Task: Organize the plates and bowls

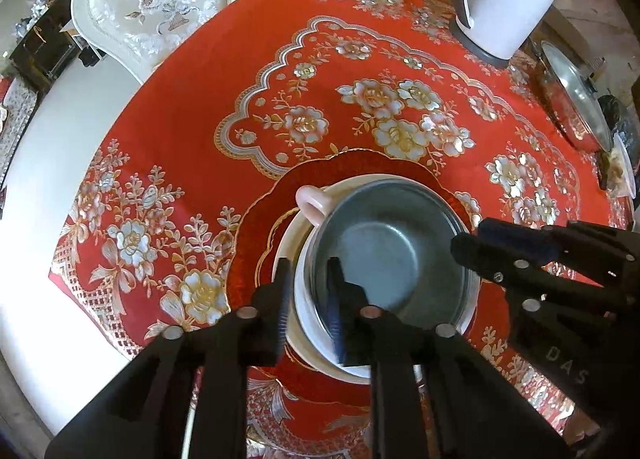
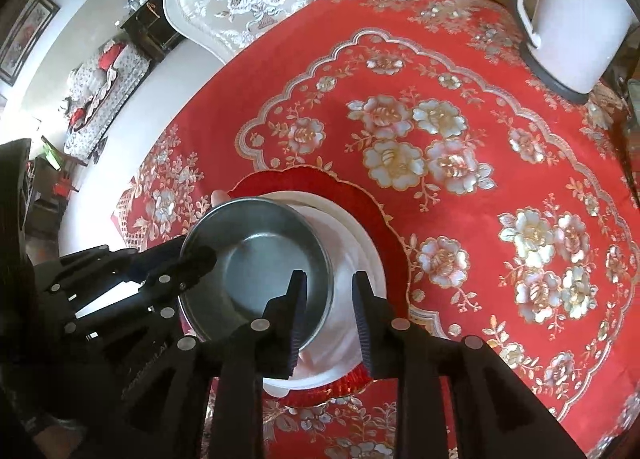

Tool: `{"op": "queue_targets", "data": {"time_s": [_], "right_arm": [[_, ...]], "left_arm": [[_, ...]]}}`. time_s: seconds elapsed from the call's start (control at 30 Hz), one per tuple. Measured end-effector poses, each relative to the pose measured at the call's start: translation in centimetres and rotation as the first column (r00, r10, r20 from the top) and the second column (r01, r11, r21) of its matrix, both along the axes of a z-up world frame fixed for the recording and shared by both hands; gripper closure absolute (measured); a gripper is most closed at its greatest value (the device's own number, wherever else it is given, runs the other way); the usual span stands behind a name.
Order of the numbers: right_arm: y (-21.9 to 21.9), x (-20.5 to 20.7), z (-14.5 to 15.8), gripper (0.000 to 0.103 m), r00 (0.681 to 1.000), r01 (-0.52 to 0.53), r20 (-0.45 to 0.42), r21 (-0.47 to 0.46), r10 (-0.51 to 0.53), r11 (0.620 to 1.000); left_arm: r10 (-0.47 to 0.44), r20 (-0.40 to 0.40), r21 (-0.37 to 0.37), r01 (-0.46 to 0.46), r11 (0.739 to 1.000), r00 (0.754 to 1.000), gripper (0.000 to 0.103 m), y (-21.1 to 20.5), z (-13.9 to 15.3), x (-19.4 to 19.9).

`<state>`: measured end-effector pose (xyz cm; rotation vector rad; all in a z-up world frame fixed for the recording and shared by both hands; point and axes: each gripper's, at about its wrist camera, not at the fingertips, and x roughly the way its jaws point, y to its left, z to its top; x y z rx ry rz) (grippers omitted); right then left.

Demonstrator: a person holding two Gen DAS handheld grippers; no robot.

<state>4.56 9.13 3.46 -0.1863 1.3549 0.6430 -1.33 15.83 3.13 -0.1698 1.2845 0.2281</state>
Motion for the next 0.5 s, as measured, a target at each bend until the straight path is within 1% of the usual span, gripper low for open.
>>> {"op": "queue_targets", "data": {"time_s": [0.03,0.07,0.1,0.13,0.23,0.3,0.33,0.37,0.5], "right_arm": [[-0.1,-0.1,0.2,0.073,1.0,0.0,0.01,-0.003,0.0,1.0],[-0.2,-0.1,0.3,0.069,1.0,0.002,0.016,-0.004,-0.002,1.0],[-0.4,-0.2,0.5,0.067,1.0,0.007,0.023,-0.001,-0.006,1.0],[-0.6,-0.3,0.8,0.063,0.999,0.013,0.031,0.004,-0.013,1.0],[-1.2,-0.8,1.7,0.057,0.997,0.035,0.075,0.011,-0.035,0.999],[-1.5,-1.1,2.2,0.049,0.993,0.055,0.102,0.008,-0.055,0.998],[-1.9,-1.2,2.5,0.042,0.99,0.081,0.117,0.008,-0.081,0.997],[-2.0,-1.3,2.6,0.039,0.988,0.092,0.123,0.012,-0.093,0.996],[-2.6,-2.1,3.3,0.036,0.976,0.135,0.171,0.028,-0.138,0.99]], "left_arm": [[0.003,0.008,0.008,-0.003,1.0,1.0,0.065,0.0,0.3,-0.1],[0.006,0.016,0.015,-0.007,1.0,1.0,0.058,-0.1,0.5,-0.2],[0.009,0.026,0.022,-0.01,1.0,1.0,0.047,-0.1,0.7,-0.3],[0.011,0.045,0.031,-0.012,0.999,0.999,0.045,-0.2,1.2,-0.5],[0.017,0.066,0.065,-0.021,0.998,0.998,0.043,-0.5,1.9,-0.7],[0.031,0.073,0.069,-0.036,0.997,0.997,0.042,-0.4,2.2,-0.9],[0.044,0.077,0.065,-0.049,0.997,0.996,0.042,-0.2,2.2,-1.1],[0.056,0.083,0.066,-0.061,0.996,0.995,0.041,-0.1,2.3,-1.3],[0.089,0.104,0.071,-0.097,0.993,0.991,0.039,0.0,2.5,-1.9]]}}
